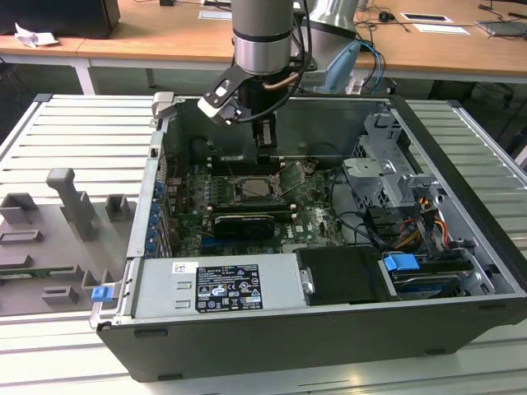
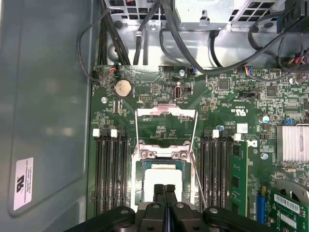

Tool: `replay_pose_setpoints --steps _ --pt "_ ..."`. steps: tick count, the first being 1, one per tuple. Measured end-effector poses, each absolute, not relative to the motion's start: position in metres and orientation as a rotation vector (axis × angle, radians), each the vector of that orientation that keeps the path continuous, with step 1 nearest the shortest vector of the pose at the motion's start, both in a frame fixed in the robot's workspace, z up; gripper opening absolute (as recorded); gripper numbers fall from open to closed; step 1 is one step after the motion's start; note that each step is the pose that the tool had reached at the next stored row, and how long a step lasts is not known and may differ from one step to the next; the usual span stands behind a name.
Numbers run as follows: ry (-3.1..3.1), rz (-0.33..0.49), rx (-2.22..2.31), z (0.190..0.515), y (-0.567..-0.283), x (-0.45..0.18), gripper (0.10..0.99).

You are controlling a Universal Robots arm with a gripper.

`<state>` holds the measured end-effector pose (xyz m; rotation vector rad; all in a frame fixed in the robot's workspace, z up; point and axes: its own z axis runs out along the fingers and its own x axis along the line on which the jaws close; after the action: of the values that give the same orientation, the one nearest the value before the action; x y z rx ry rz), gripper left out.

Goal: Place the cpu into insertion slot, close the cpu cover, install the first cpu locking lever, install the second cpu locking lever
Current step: 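Close the cpu cover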

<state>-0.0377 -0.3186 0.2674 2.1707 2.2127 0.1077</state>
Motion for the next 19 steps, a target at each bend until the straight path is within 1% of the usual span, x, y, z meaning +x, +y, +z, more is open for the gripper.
replay_pose_setpoints --steps 19 --pt "2.213 0.108 2.171 0.2673 -0.3186 -0.0303 0.106"
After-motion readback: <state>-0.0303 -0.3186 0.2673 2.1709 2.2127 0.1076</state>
